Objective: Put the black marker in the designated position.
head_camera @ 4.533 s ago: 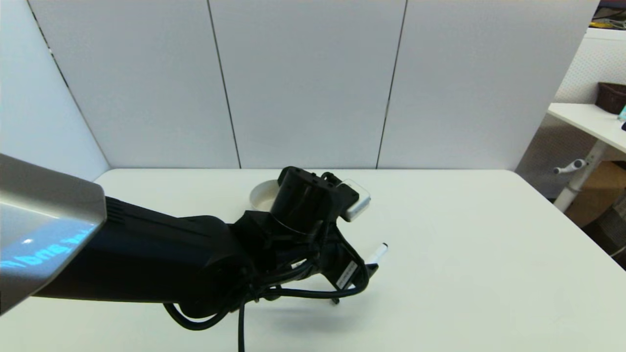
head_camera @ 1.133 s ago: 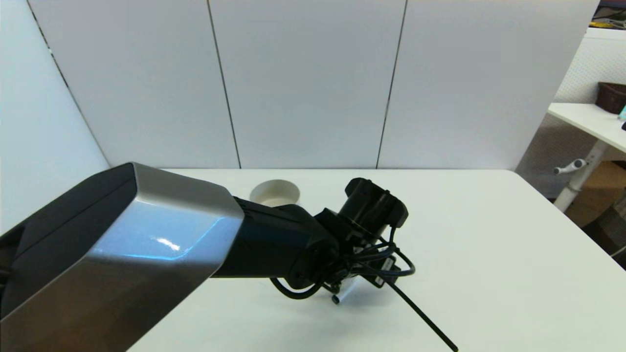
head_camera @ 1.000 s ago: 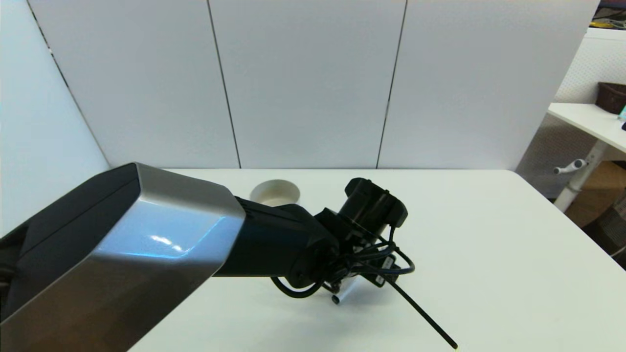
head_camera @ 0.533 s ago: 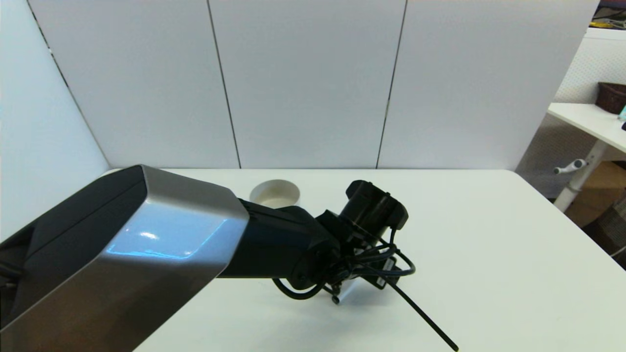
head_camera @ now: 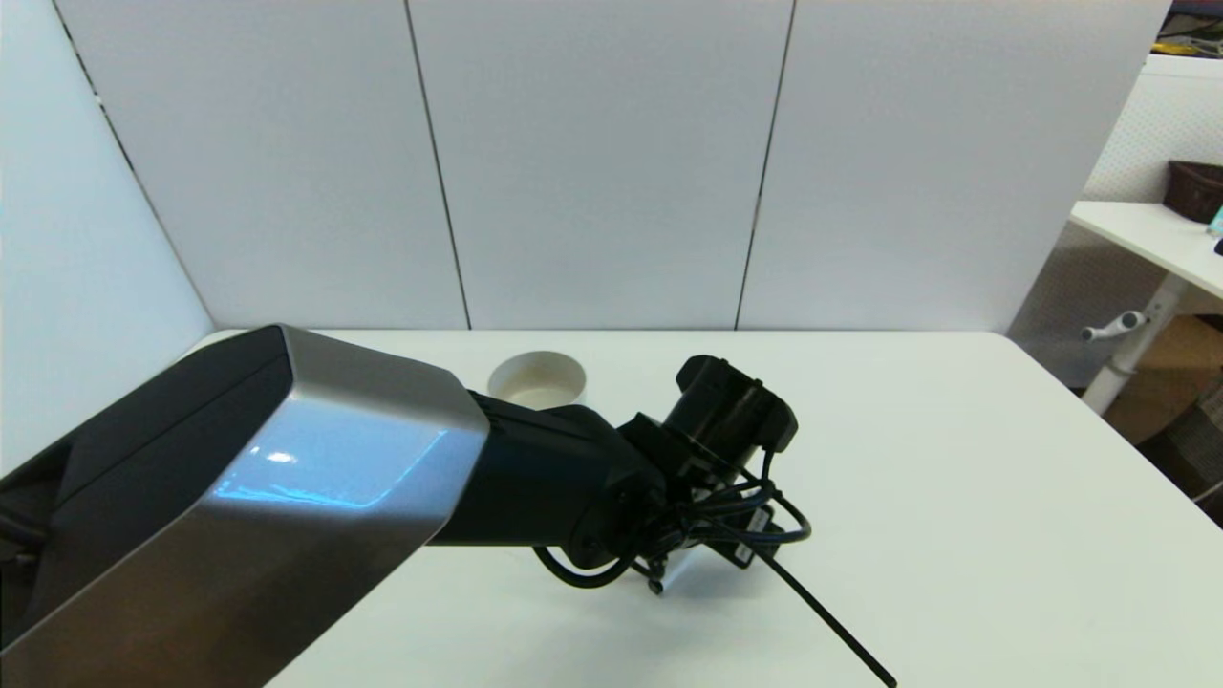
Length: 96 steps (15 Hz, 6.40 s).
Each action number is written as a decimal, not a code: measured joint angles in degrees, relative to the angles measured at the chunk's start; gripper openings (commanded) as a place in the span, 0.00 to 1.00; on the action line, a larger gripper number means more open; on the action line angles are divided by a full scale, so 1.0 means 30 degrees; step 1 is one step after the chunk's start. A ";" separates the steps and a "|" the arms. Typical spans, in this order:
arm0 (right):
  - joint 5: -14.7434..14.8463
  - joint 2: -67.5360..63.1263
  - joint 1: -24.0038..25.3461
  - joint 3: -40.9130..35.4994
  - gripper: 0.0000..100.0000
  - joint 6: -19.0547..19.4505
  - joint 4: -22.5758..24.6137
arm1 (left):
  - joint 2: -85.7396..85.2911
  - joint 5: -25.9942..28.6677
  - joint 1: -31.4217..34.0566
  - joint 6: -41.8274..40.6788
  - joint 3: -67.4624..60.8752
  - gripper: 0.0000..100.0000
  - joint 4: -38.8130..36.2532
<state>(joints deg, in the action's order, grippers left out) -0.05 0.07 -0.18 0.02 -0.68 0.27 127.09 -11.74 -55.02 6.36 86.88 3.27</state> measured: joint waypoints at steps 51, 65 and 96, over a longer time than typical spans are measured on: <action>-0.0008 0.0000 0.0000 0.0008 1.00 -0.0008 -0.0016 | -0.2085 -0.1727 1.4300 -0.0577 -0.1764 0.00 -0.0142; -0.0016 0.0000 0.0000 0.0008 1.00 0.0000 -0.0008 | -0.1174 -0.1589 1.4300 -0.0435 -0.1646 1.00 -0.0520; -0.0016 0.0000 0.0000 0.0000 1.00 0.0000 -0.0016 | -3.4784 0.7347 1.6404 -0.4970 -2.1061 1.00 -0.2816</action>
<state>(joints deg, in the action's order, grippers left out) -0.10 0.07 -0.18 0.02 -0.68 0.22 22.74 10.30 -5.80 -8.55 23.70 -5.18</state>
